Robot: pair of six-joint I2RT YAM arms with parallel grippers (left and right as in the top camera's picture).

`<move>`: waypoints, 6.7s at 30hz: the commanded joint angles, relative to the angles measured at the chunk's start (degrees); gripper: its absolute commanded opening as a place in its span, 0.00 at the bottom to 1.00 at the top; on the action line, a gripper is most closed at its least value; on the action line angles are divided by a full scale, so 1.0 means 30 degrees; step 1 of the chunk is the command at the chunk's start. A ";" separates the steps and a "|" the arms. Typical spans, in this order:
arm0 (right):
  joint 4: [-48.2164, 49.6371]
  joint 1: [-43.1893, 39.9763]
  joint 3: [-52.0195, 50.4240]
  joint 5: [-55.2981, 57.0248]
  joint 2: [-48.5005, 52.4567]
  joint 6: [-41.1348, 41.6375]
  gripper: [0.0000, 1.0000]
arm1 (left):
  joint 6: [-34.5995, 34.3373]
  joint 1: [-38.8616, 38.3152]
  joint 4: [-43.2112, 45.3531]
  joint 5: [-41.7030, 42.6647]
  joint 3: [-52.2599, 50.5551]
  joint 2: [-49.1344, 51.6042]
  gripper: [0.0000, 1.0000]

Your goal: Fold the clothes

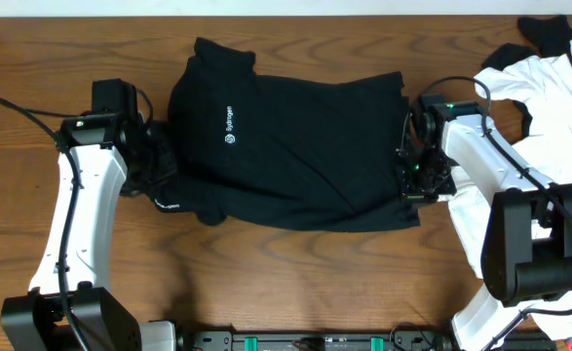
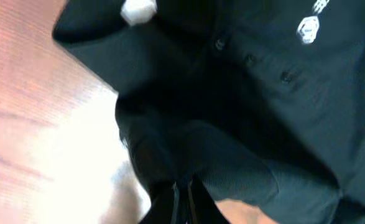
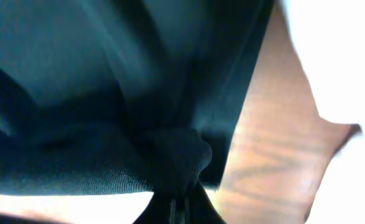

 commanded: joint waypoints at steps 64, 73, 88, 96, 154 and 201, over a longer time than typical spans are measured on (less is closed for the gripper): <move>0.7271 -0.3679 0.1457 -0.1865 -0.0831 0.0612 0.01 | -0.0299 0.0058 0.8335 -0.1377 -0.0058 0.4182 0.06; 0.7941 -0.3257 0.1384 -0.1872 -0.0699 0.0597 0.01 | -0.0299 0.0058 0.9078 -0.1384 -0.0058 0.4233 0.06; 0.8123 -0.2594 0.1311 -0.0612 -0.0663 0.0466 0.50 | -0.0291 0.0066 0.9355 -0.1377 -0.0051 0.4240 0.98; 0.8065 -0.2557 0.1188 -0.0801 -0.0663 0.0474 0.49 | -0.0299 0.0066 0.8065 -0.1377 -0.0051 0.4240 0.98; 1.5132 0.0423 -0.6433 -0.2142 -0.0663 -0.0248 0.10 | 0.0277 0.0066 0.4728 -0.3876 -0.0058 0.9442 0.32; 0.6550 0.0423 0.0969 -0.1362 -0.8080 0.1530 0.78 | 0.1953 0.0044 0.5836 0.1115 0.0386 -0.2484 0.98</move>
